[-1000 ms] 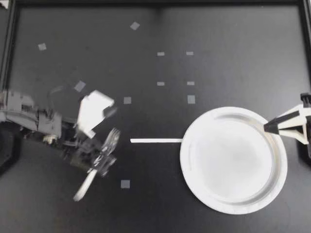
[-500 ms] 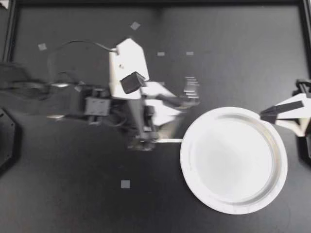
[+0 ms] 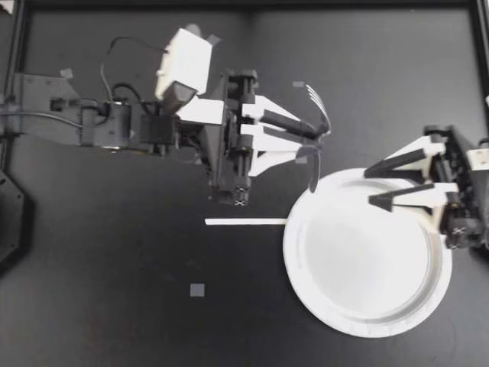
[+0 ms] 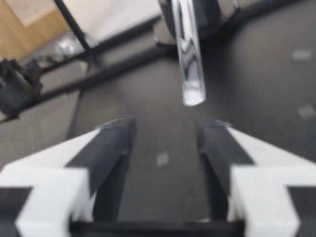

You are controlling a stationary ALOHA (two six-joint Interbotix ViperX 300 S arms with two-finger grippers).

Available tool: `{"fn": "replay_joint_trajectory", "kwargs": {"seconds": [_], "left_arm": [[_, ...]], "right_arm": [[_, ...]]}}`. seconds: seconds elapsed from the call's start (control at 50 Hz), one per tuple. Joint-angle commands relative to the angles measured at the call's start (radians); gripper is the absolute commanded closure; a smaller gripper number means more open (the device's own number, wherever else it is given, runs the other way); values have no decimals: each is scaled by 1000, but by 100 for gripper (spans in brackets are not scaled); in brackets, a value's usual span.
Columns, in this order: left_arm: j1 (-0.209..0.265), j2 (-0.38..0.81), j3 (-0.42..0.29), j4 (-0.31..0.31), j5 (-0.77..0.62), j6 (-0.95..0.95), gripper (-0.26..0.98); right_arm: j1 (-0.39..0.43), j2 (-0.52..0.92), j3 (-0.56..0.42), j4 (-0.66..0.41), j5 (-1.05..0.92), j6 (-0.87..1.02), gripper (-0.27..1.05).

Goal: Pick up the fork and place it on the plate.

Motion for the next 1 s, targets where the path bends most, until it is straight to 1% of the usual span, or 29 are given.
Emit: {"fn": "replay_joint_trajectory", "kwargs": {"seconds": [0.0, 0.1, 0.28, 0.5, 0.76, 0.92, 0.98], "left_arm": [[3, 2, -35, -21, -28, 14, 67], [3, 20, -55, -23, -69, 9, 67], [3, 38, -64, -26, -124, 5, 67], [2, 31, -46, -25, -141, -46, 67], [-23, 21, -54, -25, -152, -49, 67], [-23, 28, -57, -25, -161, -52, 67], [-31, 28, -63, -25, -161, -51, 67]], "right_arm": [[5, 92, -57, -2, -69, -3, 25], [5, 170, -89, -2, -91, -3, 25], [5, 233, -126, -21, -149, -3, 25], [5, 229, -121, -34, -166, -3, 26], [-3, 233, -120, -26, -160, -6, 26], [-3, 225, -126, -26, -160, -5, 26], [-5, 225, -123, -23, -158, -5, 26]]}}
